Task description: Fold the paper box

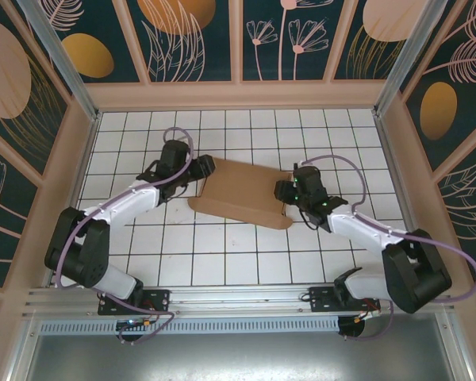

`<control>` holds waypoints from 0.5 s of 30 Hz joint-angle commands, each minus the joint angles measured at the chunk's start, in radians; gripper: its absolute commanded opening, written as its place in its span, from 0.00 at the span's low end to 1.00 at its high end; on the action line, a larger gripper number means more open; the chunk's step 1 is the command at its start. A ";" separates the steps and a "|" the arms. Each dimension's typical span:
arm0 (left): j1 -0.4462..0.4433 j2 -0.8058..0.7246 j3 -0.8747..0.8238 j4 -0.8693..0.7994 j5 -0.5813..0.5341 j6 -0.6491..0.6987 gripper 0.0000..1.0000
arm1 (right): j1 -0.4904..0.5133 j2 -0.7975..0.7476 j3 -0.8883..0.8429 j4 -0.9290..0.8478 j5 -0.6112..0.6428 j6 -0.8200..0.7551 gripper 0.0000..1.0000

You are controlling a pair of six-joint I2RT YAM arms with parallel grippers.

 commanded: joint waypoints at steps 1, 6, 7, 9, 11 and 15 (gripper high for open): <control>0.058 0.096 0.072 -0.102 -0.024 0.090 0.66 | -0.034 0.001 -0.020 0.017 0.018 0.029 0.64; 0.085 0.239 0.149 -0.099 0.176 0.164 0.67 | -0.062 0.046 -0.049 0.071 -0.022 0.076 0.67; 0.085 0.263 0.165 -0.100 0.199 0.178 0.68 | -0.070 0.050 -0.063 0.095 -0.050 0.085 0.67; 0.087 0.304 0.194 -0.109 0.229 0.197 0.67 | -0.090 0.052 -0.091 0.145 -0.113 0.096 0.67; 0.089 0.337 0.213 -0.114 0.231 0.206 0.66 | -0.103 0.048 -0.108 0.169 -0.136 0.103 0.67; 0.112 0.383 0.203 -0.094 0.247 0.204 0.58 | -0.127 0.030 -0.127 0.179 -0.152 0.103 0.68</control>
